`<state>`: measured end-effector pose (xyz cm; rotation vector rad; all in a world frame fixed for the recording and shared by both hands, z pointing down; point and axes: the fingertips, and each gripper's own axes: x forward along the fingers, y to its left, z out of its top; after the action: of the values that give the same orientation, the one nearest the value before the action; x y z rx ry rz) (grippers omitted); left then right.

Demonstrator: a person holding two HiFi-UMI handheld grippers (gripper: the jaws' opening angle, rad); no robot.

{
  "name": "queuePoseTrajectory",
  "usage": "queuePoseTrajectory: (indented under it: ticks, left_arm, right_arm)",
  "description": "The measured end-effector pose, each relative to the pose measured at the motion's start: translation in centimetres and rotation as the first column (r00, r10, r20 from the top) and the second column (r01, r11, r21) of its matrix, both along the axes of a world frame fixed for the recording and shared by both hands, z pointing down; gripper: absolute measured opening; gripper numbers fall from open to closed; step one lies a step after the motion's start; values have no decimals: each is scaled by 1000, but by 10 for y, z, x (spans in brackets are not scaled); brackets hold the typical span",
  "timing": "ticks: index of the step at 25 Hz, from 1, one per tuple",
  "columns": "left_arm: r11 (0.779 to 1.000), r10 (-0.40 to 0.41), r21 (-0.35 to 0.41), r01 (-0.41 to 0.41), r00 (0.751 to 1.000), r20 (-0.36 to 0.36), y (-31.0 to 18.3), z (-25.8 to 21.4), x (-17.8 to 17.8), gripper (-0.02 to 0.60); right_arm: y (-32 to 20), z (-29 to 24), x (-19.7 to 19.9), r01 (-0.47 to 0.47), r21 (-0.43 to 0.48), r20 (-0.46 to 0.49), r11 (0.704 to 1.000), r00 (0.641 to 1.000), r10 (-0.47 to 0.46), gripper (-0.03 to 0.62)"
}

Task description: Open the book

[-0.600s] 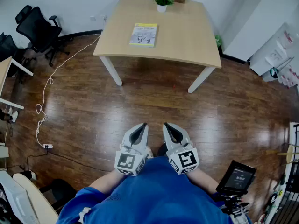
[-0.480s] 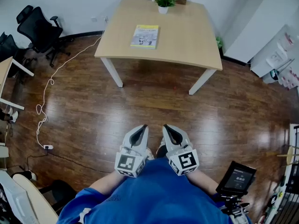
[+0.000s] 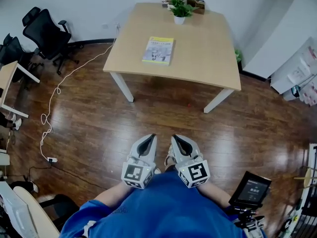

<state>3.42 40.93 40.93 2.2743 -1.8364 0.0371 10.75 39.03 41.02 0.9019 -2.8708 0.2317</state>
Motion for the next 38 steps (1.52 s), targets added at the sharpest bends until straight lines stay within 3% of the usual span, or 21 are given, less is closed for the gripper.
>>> queuePoseTrajectory:
  ticks: [12, 25, 31, 38]
  left_arm:
    - [998, -56, 25, 55, 998, 31, -122, -15, -5, 8]
    - [996, -84, -9, 85, 995, 43, -182, -10, -10, 7]
    - [996, -75, -42, 76, 997, 27, -196, 6, -35, 8]
    - [999, -16, -38, 16, 1000, -11, -244, 8, -79, 8]
  right_arm:
    - [-123, -10, -5, 45, 15, 34, 999, 998, -46, 3]
    - [-186, 2, -8, 52, -35, 47, 998, 998, -50, 3]
    - [-202, 17, -28, 29, -70, 24, 997, 999, -27, 3]
    - [-238, 19, -67, -33, -70, -17, 997, 999, 32, 3]
